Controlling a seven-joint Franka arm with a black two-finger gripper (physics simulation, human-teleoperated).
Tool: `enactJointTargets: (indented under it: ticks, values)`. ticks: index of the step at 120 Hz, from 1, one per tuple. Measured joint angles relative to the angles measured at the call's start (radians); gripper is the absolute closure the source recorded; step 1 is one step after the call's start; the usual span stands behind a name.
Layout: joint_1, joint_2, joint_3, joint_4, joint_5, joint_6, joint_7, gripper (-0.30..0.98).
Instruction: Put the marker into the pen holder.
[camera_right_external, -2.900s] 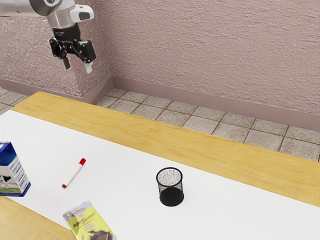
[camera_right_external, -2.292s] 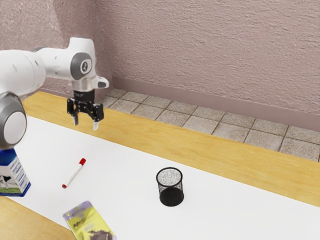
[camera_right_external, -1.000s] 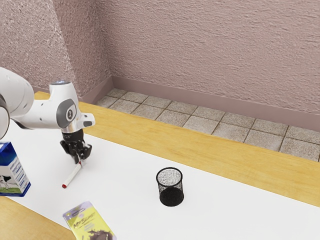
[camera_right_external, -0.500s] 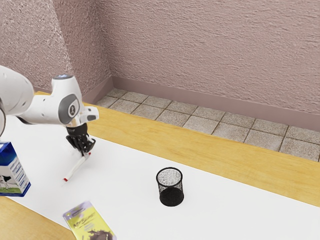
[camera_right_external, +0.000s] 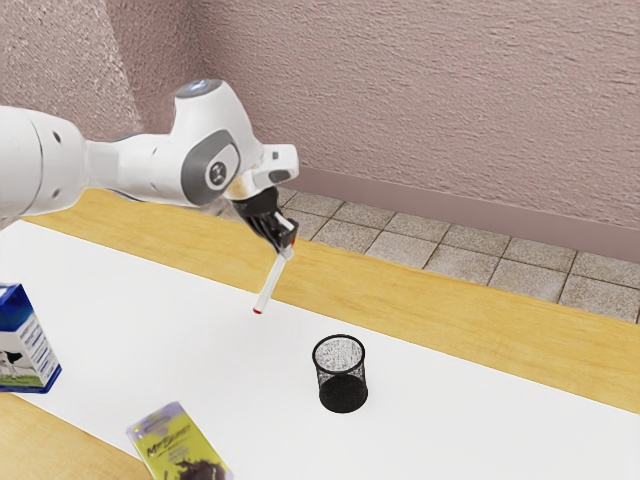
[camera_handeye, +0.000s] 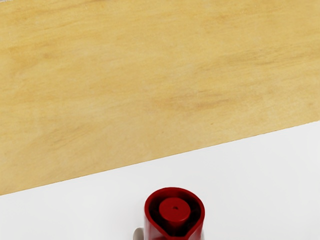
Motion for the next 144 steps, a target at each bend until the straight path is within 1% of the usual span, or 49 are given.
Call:
enactJointTargets:
  ticks: [25,38,54,64,76,101,118,125,131,135,139,144]
  values:
    - [-0.122,-0.025,-0.007,-0.011,-0.098,0.083,-0.014,0.79]
    - [-0.16,-0.029,-0.007,-0.04,-0.18,0.116,-0.02,0.79]
    - [-0.177,-0.025,-0.008,-0.073,-0.276,0.147,-0.027,0.79]
    - [-0.183,-0.026,-0.008,-0.106,-0.308,0.168,-0.029,0.79]
    - [-0.185,-0.033,-0.007,-0.139,-0.324,0.198,-0.023,0.79]
    - [-0.207,-0.056,-0.009,-0.219,-0.334,0.254,-0.007,0.79]
    - [-0.21,-0.067,-0.012,-0.226,-0.349,0.265,0.012,0.47]
    - [-0.212,-0.072,-0.012,-0.216,-0.352,0.268,0.019,0.36]
    - [-0.206,-0.069,-0.011,-0.148,-0.311,0.255,0.025,0.29]
    - [-0.179,-0.058,-0.01,-0.069,-0.254,0.219,0.024,0.25]
    - [-0.122,-0.046,-0.011,0.023,-0.185,0.16,0.022,0.22]
    - [0.004,-0.033,-0.047,0.148,-0.101,0.057,0.019,0.18]
